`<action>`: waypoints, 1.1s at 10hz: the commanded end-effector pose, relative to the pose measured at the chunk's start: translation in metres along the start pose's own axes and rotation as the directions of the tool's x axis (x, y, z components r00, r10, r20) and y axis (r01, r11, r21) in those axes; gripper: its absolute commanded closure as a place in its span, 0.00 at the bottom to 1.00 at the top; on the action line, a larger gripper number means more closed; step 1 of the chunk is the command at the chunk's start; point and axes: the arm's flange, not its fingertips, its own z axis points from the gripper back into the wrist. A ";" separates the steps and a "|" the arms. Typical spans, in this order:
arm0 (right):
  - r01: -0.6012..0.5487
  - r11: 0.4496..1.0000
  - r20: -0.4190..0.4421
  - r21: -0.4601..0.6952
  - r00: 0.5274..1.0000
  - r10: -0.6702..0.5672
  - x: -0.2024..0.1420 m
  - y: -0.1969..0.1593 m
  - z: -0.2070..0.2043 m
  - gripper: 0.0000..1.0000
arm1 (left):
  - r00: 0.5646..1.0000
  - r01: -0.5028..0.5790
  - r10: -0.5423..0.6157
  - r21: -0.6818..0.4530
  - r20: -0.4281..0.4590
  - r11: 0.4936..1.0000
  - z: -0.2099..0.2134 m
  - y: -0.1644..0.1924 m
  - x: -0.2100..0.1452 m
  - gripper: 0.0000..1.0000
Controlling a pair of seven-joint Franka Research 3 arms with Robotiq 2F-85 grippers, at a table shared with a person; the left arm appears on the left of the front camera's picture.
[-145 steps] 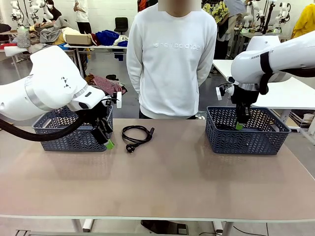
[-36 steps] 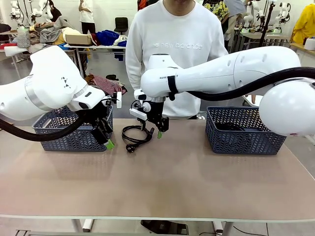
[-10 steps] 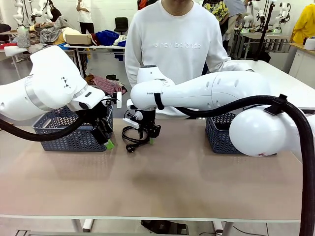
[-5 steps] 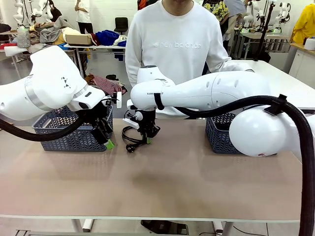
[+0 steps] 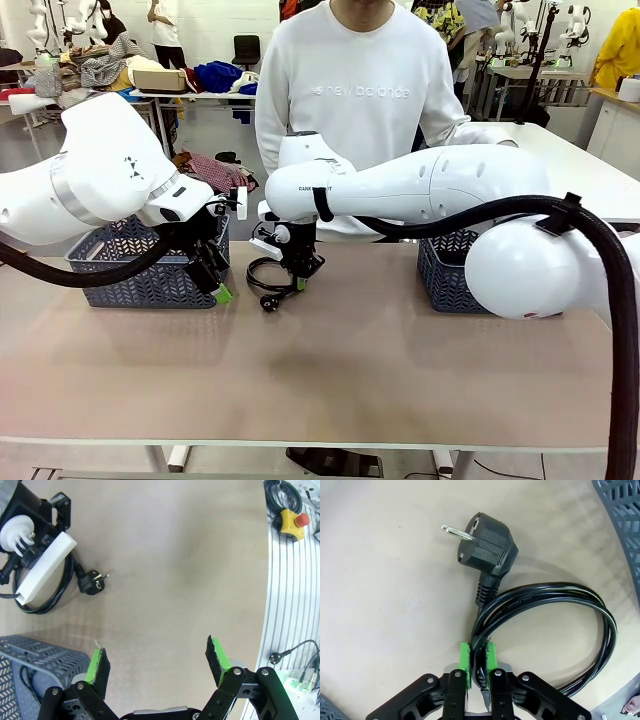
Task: Organize the cables according to human instructions.
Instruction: Pick up a bundle of cables and place it in the basket indicated by the human.
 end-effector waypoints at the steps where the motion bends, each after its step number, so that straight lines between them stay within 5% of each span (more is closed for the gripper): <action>1: 0.032 0.999 0.012 0.005 0.999 -0.032 0.000 -0.014 0.005 1.00 | 1.000 -0.013 0.013 0.006 0.010 1.000 0.001 0.000 -0.002 0.00; 11: 0.145 0.989 0.012 0.004 0.989 -0.145 0.005 0.040 0.095 1.00 | 1.000 -0.013 0.013 0.006 0.010 1.000 0.001 0.000 -0.002 0.00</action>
